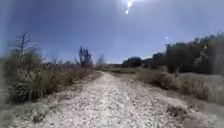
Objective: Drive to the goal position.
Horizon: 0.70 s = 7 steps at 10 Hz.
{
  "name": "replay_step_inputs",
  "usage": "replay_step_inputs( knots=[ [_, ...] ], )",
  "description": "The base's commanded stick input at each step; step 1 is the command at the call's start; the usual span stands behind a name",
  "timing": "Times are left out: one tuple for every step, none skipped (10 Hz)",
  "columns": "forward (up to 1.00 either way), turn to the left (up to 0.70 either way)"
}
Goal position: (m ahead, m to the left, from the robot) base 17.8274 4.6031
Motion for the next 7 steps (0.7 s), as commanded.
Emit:
replay_step_inputs(
  knots=[
    [0.70,0.00],
    [0.70,0.00],
    [0.70,0.00],
    [0.70,0.00],
    [0.70,0.00],
    [0.70,0.00],
    [0.70,0.00]
  ],
)
